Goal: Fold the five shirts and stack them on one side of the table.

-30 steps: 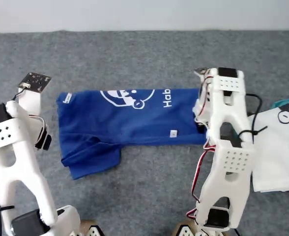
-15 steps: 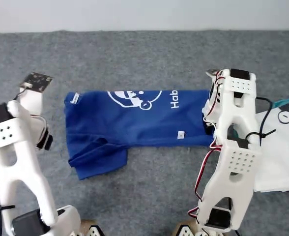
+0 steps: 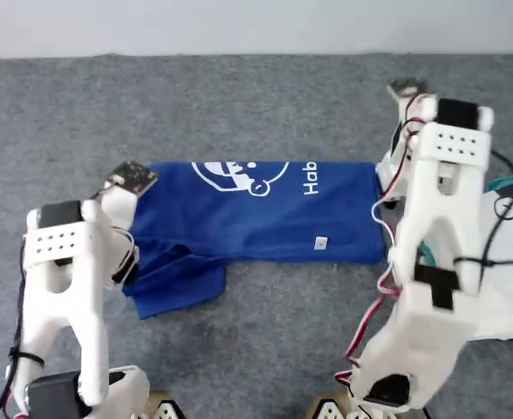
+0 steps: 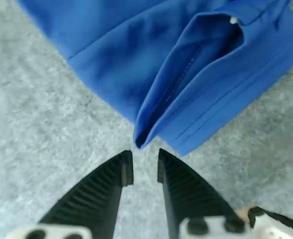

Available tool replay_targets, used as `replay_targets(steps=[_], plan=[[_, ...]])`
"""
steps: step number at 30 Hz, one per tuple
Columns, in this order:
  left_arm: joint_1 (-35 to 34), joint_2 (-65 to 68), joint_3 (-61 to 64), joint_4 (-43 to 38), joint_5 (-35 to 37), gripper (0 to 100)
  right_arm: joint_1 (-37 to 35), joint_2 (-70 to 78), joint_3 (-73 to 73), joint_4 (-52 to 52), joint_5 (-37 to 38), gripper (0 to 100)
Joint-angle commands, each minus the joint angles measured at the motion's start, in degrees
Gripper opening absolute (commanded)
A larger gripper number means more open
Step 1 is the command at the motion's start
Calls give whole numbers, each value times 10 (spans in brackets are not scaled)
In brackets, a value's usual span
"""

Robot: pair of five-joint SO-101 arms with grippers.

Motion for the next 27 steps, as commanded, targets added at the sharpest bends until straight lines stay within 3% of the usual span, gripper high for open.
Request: replay_targets(steps=[1, 6, 27], plan=[[2, -12, 31, -47, 6, 94, 4, -114, 34, 24, 6, 266], [4, -12, 69, -124, 6, 94, 4, -211, 134, 18, 10, 266], [2, -13, 89, -125, 6, 94, 5, -282, 193, -8, 8, 266]])
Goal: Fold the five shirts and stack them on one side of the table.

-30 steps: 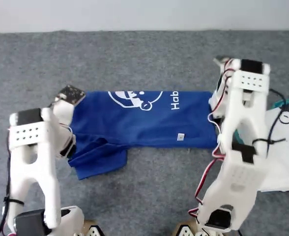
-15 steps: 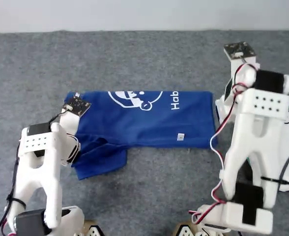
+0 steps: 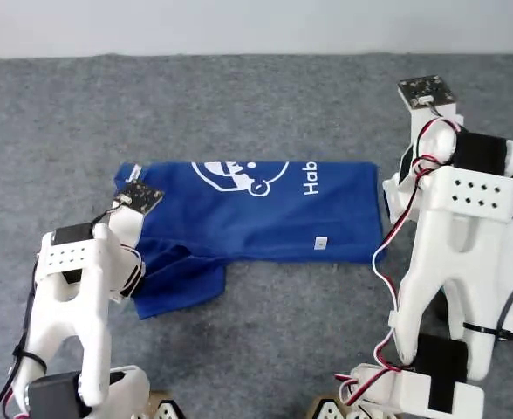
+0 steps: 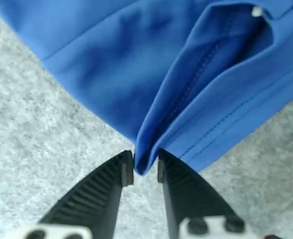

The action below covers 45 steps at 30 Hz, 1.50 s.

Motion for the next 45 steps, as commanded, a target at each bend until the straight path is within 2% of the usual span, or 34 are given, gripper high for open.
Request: replay_targets(steps=[1, 10, 14, 18, 31, 35, 41, 45], plan=[[2, -13, -16, -4, 6, 94, 5, -33, -1, 0, 4, 266], [4, -12, 26, -49, -22, 87, 5, -33, -4, 1, 4, 266], [5, -12, 23, -61, -22, 10, 6, -33, -4, 1, 4, 266], [5, -13, 21, -63, -22, 14, 6, -33, -4, 1, 3, 266], [7, -12, -143, -62, -18, 13, 5, -33, -2, 0, 3, 266], [35, -7, -153, -90, -19, 13, 5, -33, -2, -1, 3, 266], [109, 104, -172, -149, -18, 13, 7, -33, -2, 0, 2, 266], [114, 192, -235, -170, 21, 14, 8, -33, -1, 1, 3, 266]])
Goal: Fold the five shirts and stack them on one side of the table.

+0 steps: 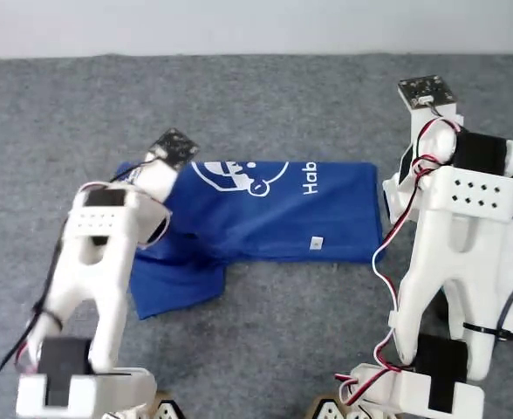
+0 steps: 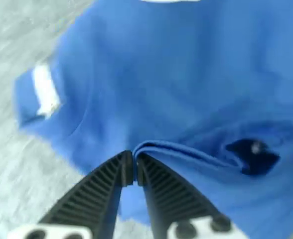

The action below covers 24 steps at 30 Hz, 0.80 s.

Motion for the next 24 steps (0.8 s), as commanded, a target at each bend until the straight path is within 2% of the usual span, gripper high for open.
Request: replay_targets(steps=[1, 7, 15, 24], plan=[[1, 59, -74, -18, 29, 14, 8, -33, -1, 1, 3, 266], [-7, 128, -151, 7, 29, 14, 8, -33, -1, 2, 3, 266], [-6, 161, -167, 9, 29, 16, 7, -33, -1, 2, 3, 266], [-7, 180, -189, 7, 32, 85, 5, -33, -1, 2, 4, 266]])
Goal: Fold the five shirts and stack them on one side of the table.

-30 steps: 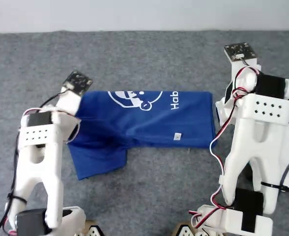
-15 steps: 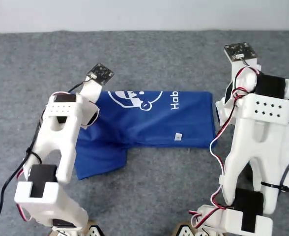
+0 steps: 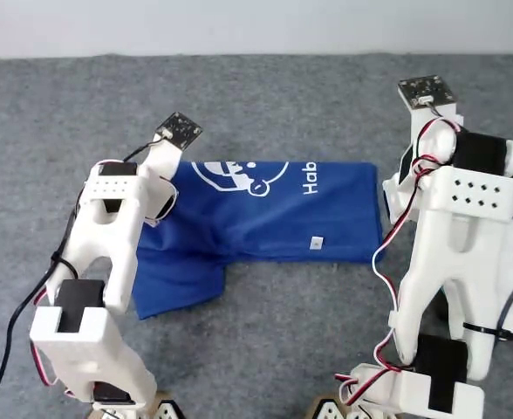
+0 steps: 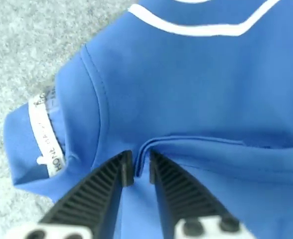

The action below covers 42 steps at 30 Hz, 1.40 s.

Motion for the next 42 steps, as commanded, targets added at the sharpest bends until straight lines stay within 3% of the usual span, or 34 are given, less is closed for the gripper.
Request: replay_targets(steps=[1, 9, 17, 20, 23, 28, 34, 42], plan=[[-3, 1, -24, 4, 7, 85, 5, -33, -1, 2, 4, 266], [-11, -12, -39, 25, 7, 115, 5, -33, -1, 7, 4, 266], [-67, -128, -110, 226, 5, 224, 5, -33, -1, 18, 4, 266], [-69, -183, -80, 333, 3, 224, 5, -33, -1, 18, 4, 266], [-71, -229, 0, 374, -23, 222, 5, -33, -1, 18, 4, 266], [-68, -283, 161, 326, -41, 216, 5, -33, -1, 18, 4, 266], [-69, -305, 247, 304, -68, 213, 5, -33, -1, 17, 4, 266], [-71, -304, 352, 150, -68, 214, 6, -33, -1, 17, 3, 266]])
